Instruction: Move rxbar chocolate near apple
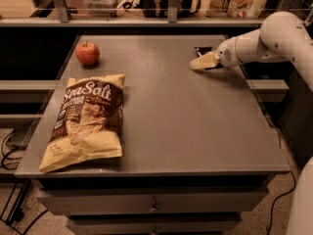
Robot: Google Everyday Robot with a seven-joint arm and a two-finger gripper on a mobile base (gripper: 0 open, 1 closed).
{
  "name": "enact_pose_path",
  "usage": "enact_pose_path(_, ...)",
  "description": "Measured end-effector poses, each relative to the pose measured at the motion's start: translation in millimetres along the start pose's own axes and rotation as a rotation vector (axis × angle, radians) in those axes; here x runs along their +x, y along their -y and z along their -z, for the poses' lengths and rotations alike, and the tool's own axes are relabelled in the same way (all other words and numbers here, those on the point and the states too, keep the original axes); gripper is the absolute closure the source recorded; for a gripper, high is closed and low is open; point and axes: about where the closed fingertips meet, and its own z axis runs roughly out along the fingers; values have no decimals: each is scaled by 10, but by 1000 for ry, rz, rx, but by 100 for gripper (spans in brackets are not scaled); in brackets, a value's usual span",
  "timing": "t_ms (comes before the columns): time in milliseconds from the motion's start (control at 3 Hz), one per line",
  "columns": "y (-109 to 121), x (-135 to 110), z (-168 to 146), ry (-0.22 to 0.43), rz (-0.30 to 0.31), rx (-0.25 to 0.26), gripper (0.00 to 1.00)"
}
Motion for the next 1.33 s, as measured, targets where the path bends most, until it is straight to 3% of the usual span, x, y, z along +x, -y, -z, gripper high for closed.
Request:
enact_pose_path(667,-255,-174,29,10,66,-28,87)
enact_pose_path(1000,-488,-409,10,27,130,-68,100)
enact_pose_path(1333,-800,-748,-60,50,219,-121,100)
